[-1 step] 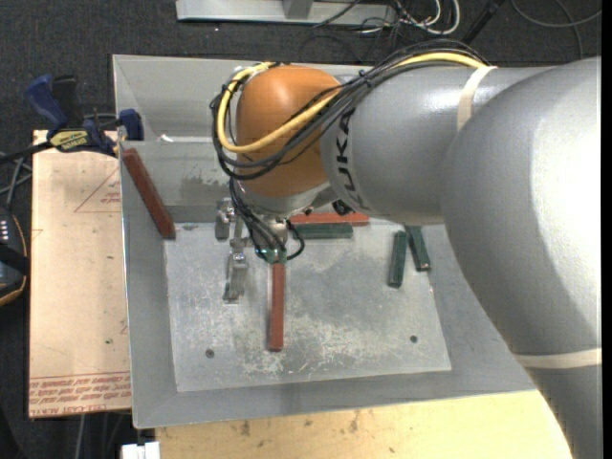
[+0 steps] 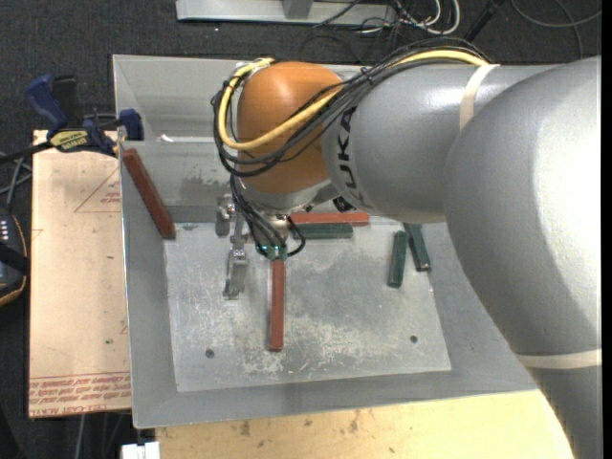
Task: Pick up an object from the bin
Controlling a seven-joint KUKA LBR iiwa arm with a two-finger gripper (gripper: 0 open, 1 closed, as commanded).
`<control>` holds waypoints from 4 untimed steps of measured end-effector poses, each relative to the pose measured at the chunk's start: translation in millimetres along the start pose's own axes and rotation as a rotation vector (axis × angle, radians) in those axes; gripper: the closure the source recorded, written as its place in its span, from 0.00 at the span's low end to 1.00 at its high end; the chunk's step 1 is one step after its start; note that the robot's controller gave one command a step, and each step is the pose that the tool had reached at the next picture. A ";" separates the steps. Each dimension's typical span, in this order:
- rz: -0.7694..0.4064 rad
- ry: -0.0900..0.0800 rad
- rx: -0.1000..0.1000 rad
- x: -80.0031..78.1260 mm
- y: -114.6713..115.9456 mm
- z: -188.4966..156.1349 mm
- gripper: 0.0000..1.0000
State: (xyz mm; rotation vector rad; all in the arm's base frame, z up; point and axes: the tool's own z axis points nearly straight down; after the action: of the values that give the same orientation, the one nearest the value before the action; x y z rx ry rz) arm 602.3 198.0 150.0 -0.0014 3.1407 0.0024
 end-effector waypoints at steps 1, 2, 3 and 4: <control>-0.104 -0.005 -0.003 19.3 -18.1 5.4 0.00; -0.324 0.000 0.003 14.3 -42.2 36.1 0.00; -0.400 -0.003 0.000 4.2 -50.0 46.5 0.00; -0.576 -0.001 0.000 39.7 -73.7 64.9 0.00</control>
Offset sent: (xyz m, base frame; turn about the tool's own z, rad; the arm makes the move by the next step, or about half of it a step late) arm 0.0262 -0.0281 -0.0639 -0.4460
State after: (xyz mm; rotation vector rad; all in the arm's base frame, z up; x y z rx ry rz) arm 562.7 124.4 84.9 -0.8930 3.0092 0.0021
